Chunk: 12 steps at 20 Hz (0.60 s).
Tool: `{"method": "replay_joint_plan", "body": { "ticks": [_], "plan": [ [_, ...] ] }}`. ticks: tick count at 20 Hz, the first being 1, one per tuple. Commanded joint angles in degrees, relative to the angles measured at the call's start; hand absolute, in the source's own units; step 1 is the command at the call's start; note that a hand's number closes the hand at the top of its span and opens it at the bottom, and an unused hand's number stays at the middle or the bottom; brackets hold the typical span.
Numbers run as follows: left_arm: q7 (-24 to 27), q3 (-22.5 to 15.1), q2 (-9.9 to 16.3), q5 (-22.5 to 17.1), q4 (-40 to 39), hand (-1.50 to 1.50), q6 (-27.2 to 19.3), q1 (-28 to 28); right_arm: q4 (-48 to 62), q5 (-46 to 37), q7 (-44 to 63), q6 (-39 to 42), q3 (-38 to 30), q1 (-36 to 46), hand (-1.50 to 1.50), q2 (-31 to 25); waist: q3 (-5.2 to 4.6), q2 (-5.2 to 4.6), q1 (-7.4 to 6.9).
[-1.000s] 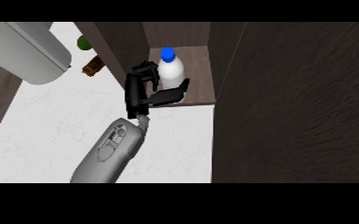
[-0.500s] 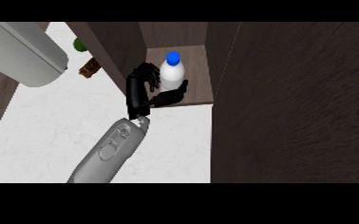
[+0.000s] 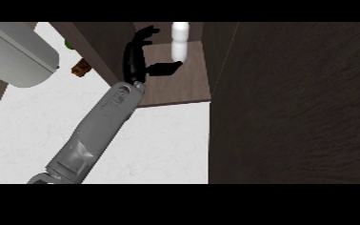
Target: Pick up the bottled water, place it into the cabinet and close the cabinet
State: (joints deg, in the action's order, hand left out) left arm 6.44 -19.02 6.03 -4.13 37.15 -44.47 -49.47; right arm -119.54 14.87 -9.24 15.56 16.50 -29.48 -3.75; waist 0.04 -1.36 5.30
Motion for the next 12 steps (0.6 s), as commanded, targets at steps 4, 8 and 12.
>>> {"method": "replay_joint_plan", "body": {
  "ticks": [4,8,12],
  "plan": [
    [5.8,7.1,1.3,-2.3,-14.5,-1.50,3.9,-7.7,-0.2,-1.0,-1.4,0.3,1.4,-2.2,-1.50,0.0,-0.15,-0.31,-0.14],
    [10.1,9.3,2.4,-3.1,-16.2,-1.50,7.0,-9.2,0.7,-1.8,-2.0,-0.1,0.4,-0.8,-1.50,0.0,-0.15,-0.20,-0.98],
    [18.2,13.6,2.6,-7.2,-14.7,-1.50,14.2,-7.0,0.6,-0.9,-3.1,0.6,0.6,-2.4,-1.50,-0.2,-0.19,-0.12,-1.57]
  ]
}}
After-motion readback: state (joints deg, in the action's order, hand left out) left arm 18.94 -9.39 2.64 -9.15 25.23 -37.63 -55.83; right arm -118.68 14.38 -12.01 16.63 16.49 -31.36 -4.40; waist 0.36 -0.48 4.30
